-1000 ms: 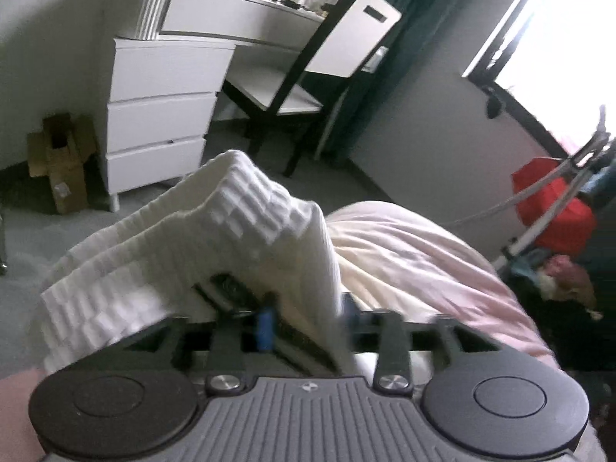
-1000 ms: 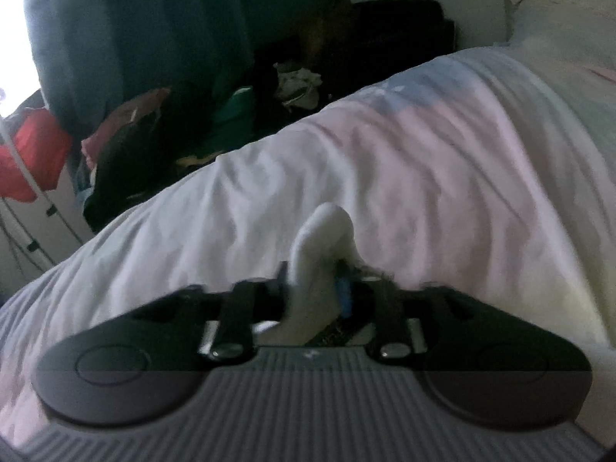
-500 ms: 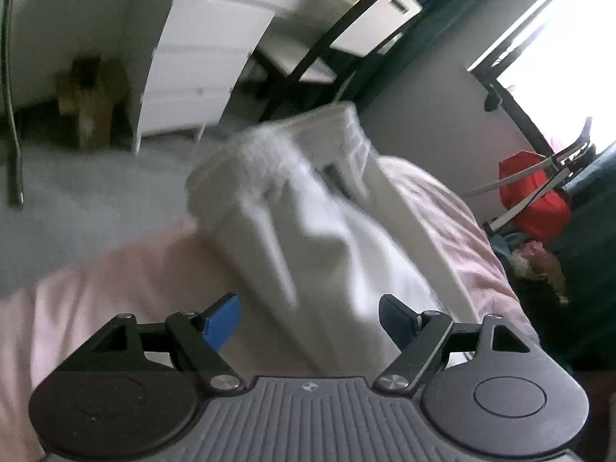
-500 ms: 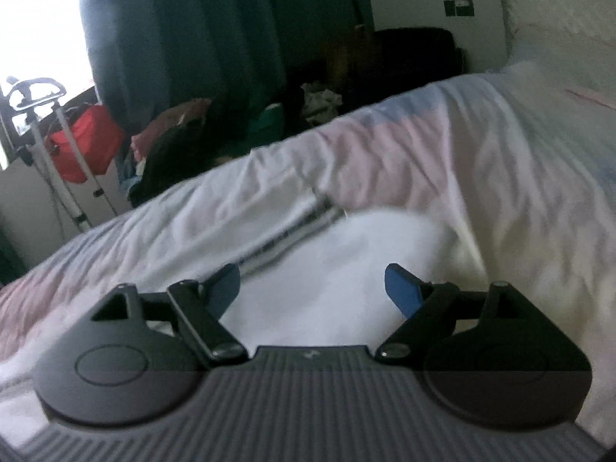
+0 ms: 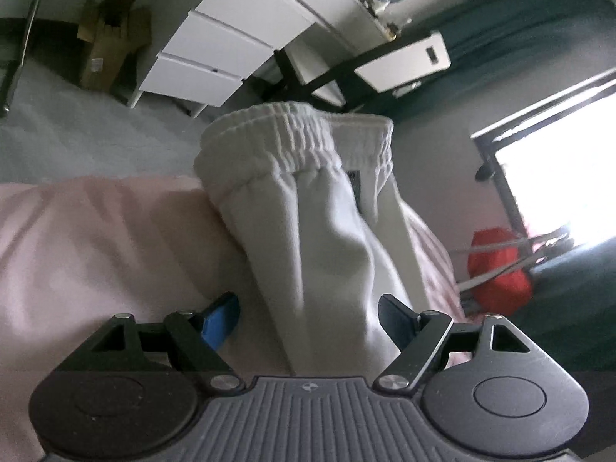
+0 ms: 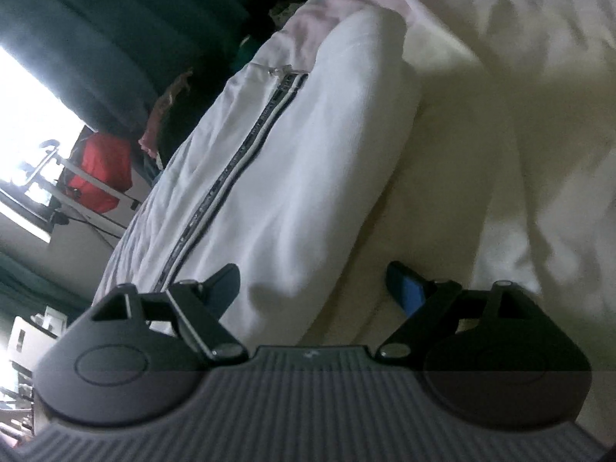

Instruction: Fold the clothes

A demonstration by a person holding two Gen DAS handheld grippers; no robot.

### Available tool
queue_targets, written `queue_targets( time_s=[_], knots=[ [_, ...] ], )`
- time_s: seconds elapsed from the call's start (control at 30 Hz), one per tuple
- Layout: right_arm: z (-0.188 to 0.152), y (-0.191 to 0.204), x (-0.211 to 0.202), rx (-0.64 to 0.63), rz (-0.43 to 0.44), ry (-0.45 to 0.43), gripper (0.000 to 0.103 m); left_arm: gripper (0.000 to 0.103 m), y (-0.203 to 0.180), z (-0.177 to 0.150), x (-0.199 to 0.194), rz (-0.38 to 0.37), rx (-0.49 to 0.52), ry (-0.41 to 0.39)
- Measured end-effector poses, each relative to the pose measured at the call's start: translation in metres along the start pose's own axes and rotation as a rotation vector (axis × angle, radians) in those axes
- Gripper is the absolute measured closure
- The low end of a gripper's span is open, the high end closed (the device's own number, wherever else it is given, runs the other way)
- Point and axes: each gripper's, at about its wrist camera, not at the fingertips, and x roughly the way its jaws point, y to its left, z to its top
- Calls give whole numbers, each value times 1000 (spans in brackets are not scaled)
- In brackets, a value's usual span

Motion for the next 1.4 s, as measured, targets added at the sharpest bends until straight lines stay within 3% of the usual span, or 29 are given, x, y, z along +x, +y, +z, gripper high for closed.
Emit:
queue_targets(
  time_s=[0.5, 0.8, 1.0, 1.1, 1.17, 1.23, 1.27, 1.3, 1.33, 1.4],
  knots=[
    [2, 3, 19, -32, 10, -38, 17, 29, 4, -1, 17, -34, 14, -50],
    [5, 0, 26, -54, 26, -70, 17, 36, 6, 0, 20, -61, -31, -91],
    [9, -1, 30, -57, 45, -101, 16, 52, 6, 2, 24, -48, -42, -108],
    [13, -8, 30, -3, 125, -147, 17, 72, 6, 4, 23, -44, -52, -113],
    [19, -17, 30, 61, 237, -178, 18, 83, 6, 7, 20, -52, -51, -117],
    [26, -24, 36, 109, 268, -153, 27, 86, 2, 8, 15, -58, -34, -129],
    [29, -29, 40, 130, 252, -132, 43, 87, -1, 8, 12, -58, -23, -136],
    [32, -33, 43, 150, 236, -111, 69, 87, -3, 7, 10, -59, -11, -143],
    [35, -38, 46, 170, 223, -93, 82, 87, -6, 7, 7, -60, -2, -149],
    [41, -49, 47, 205, 252, -75, 89, 88, -12, 8, -2, -66, -2, -149]
  ],
)
